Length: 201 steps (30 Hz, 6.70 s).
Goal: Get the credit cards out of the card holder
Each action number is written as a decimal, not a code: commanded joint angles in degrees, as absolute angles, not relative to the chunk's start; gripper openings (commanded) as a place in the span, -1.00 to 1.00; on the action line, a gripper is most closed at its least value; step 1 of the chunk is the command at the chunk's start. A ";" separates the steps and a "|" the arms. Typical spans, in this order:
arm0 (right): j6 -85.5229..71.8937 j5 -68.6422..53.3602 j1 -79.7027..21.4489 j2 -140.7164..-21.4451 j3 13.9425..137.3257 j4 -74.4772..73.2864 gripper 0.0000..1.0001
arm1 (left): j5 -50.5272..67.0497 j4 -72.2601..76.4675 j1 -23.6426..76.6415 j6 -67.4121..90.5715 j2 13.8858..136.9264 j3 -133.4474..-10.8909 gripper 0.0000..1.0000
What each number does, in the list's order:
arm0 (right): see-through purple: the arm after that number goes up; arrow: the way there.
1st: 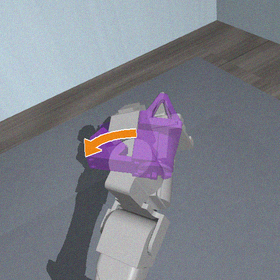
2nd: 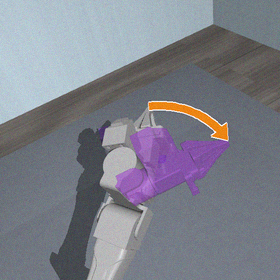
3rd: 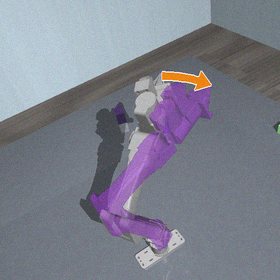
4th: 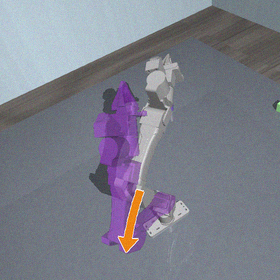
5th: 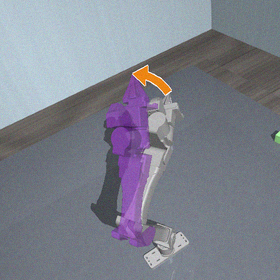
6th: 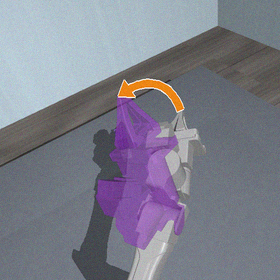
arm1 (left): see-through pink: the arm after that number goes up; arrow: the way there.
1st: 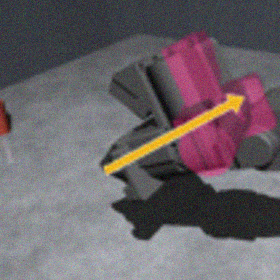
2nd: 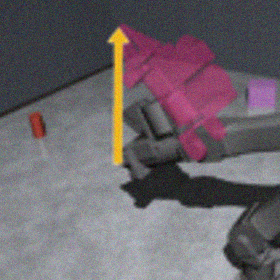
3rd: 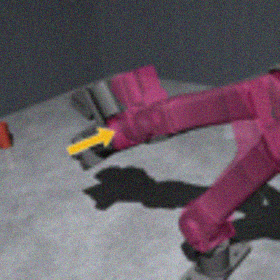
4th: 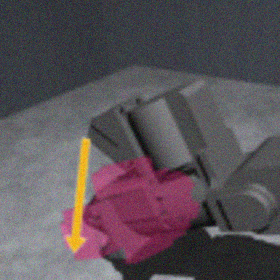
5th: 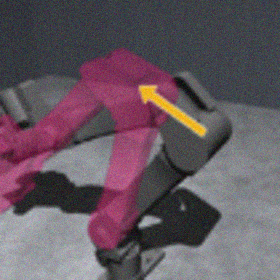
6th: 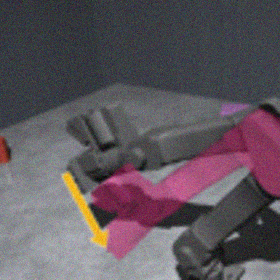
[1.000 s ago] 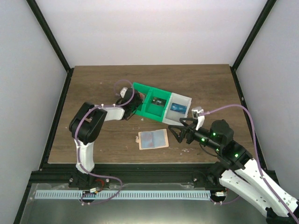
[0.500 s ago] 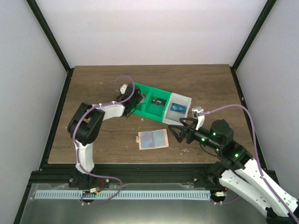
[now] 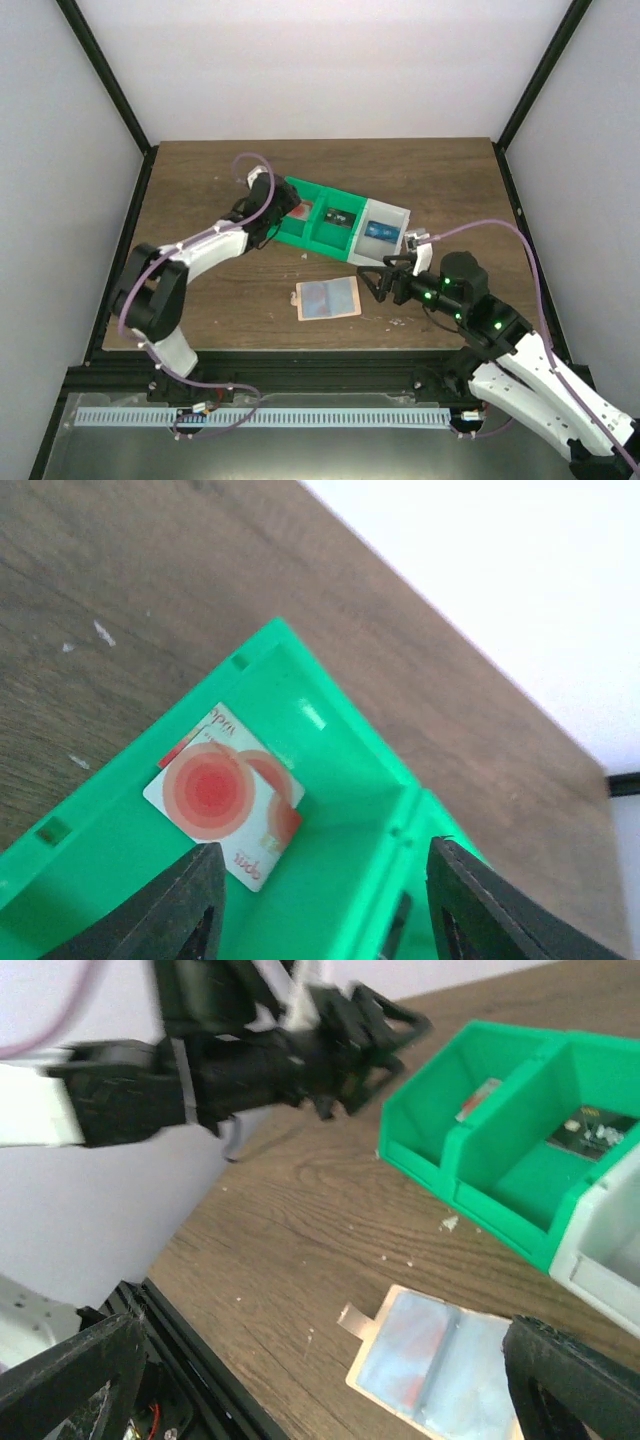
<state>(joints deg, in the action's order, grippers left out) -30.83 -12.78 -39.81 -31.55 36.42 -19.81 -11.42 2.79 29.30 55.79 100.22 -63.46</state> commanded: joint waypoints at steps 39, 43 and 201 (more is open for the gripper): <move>-37.15 -8.56 -47.20 -76.13 24.84 5.47 -0.99 | 19.81 34.57 42.22 58.29 88.10 -21.85 0.29; -37.15 -8.85 -47.20 -78.72 24.02 6.62 -0.99 | 17.32 28.13 42.19 56.80 84.46 -22.57 0.29; -38.16 -8.24 -47.20 -77.22 20.65 10.99 -0.99 | 16.56 22.13 43.36 58.60 86.08 -26.79 0.32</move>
